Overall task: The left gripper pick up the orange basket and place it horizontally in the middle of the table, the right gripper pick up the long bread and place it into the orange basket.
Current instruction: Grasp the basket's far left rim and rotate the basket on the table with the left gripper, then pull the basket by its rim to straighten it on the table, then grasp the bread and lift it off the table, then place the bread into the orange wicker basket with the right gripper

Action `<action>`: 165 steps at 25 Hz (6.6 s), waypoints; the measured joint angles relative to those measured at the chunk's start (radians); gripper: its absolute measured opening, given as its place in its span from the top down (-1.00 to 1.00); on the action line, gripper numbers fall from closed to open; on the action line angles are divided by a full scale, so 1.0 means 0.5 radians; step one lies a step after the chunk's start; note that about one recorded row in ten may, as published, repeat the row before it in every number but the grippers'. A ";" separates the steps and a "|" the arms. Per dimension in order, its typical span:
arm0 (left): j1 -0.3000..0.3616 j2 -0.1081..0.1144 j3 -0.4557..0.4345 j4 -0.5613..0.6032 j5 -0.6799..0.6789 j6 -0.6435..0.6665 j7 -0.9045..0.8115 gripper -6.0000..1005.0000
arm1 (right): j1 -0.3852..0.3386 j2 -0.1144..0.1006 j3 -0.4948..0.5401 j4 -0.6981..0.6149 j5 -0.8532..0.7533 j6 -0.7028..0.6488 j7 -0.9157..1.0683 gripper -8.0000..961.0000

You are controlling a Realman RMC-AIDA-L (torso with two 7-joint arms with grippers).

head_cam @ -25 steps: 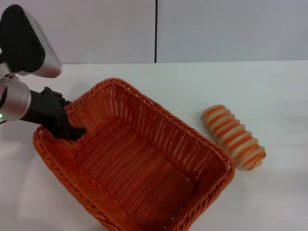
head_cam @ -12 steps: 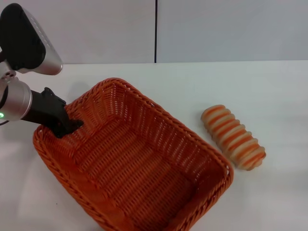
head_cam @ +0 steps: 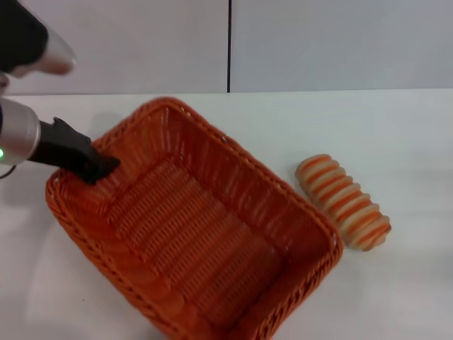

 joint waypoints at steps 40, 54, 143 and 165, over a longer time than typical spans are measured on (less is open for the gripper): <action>0.935 -0.012 0.268 0.524 -0.081 -0.421 -0.883 0.67 | 0.076 -0.010 -0.085 -0.034 -0.008 0.001 0.000 -0.23; 0.925 -0.003 0.226 0.504 -0.166 -0.374 -0.880 0.57 | 0.078 -0.010 -0.086 -0.034 -0.009 0.041 0.000 -0.23; 0.455 0.019 -1.542 -2.256 -2.527 0.354 2.627 -0.54 | 0.664 -0.116 -1.447 -1.566 -2.711 -0.326 3.465 0.00; 0.445 0.015 -1.564 -2.258 -2.531 0.367 2.546 -0.54 | 0.437 -0.076 -1.314 -2.898 -2.326 -0.907 3.806 0.48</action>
